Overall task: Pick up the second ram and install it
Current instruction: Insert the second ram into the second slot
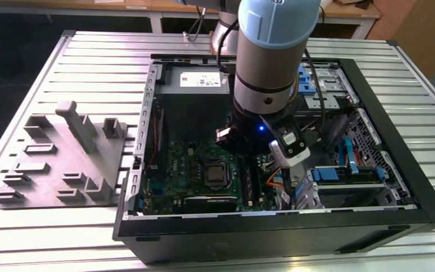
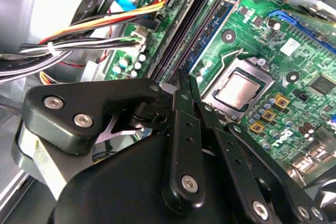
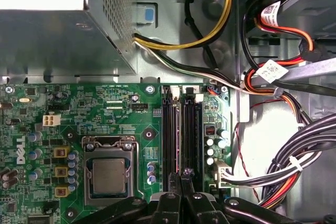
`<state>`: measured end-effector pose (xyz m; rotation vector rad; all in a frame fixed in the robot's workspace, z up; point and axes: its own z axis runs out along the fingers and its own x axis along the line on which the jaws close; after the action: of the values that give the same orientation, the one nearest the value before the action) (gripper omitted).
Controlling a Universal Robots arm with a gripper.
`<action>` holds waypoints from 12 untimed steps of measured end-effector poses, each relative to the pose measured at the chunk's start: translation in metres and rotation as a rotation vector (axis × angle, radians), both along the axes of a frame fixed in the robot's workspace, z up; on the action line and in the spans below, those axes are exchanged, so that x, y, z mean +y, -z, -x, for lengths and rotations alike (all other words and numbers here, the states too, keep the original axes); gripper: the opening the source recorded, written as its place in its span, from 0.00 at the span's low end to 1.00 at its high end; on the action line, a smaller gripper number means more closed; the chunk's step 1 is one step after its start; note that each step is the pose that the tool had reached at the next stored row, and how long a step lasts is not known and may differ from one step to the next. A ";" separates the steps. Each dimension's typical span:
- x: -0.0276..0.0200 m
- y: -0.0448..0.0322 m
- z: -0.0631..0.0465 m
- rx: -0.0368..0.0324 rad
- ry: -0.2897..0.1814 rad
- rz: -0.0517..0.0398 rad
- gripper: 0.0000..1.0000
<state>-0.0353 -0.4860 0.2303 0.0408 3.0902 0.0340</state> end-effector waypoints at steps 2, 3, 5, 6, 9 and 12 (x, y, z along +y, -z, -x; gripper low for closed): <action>0.0000 0.0001 0.000 0.0000 0.000 0.0001 0.11; 0.0000 0.0002 0.000 0.0000 0.000 0.0001 0.11; 0.0000 0.0009 0.000 -0.0001 0.000 -0.0003 0.11; 0.0000 0.0013 0.000 -0.0001 0.000 -0.0002 0.11; 0.0000 0.0025 0.000 0.0000 0.000 0.0000 0.11; -0.0001 0.0029 0.000 0.0001 0.000 0.0003 0.11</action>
<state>-0.0355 -0.4860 0.2274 0.0408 3.0903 0.0335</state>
